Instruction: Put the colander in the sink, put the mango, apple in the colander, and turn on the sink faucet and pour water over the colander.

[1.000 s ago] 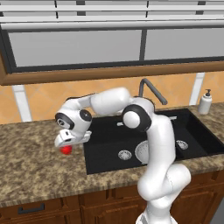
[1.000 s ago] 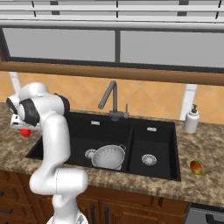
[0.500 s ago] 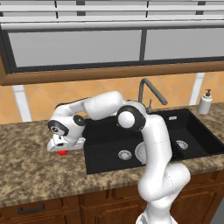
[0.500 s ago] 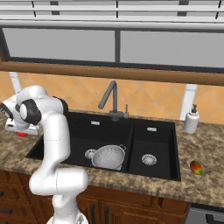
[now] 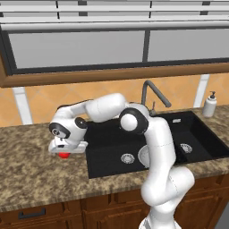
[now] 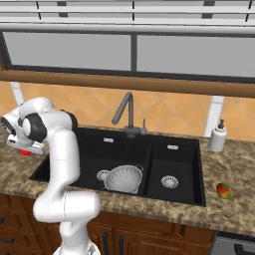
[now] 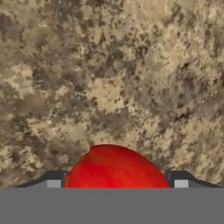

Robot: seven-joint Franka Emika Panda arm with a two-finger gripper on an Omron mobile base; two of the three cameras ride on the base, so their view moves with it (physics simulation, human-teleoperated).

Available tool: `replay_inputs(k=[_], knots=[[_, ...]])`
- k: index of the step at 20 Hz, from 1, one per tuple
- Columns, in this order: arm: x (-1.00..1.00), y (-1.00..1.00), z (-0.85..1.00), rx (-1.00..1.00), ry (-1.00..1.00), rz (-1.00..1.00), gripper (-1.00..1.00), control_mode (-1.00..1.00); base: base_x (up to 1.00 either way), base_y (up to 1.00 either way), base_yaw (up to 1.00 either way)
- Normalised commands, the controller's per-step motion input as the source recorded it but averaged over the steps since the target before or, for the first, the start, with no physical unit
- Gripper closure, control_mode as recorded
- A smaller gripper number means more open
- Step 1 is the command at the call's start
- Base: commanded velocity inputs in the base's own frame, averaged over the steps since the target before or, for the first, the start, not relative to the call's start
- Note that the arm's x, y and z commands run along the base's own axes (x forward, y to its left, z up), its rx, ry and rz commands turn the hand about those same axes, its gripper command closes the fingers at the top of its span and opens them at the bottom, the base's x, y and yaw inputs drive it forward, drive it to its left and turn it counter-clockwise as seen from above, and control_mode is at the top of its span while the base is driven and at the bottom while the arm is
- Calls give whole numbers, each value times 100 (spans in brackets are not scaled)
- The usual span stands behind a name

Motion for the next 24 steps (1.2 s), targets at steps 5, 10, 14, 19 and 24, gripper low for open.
replay_inputs(k=[5,10,14,19,24], knots=[[-12,11,29,-5,0,-19,100,-100,0,0,0],[-13,8,61,-9,1,-22,100,-100,0,0,0],[-21,0,89,-10,3,-26,100,-100,0,0,0],[-58,-45,100,-5,3,-32,100,-100,0,0,0],[-65,-96,88,-8,0,-31,100,-100,0,0,0]])
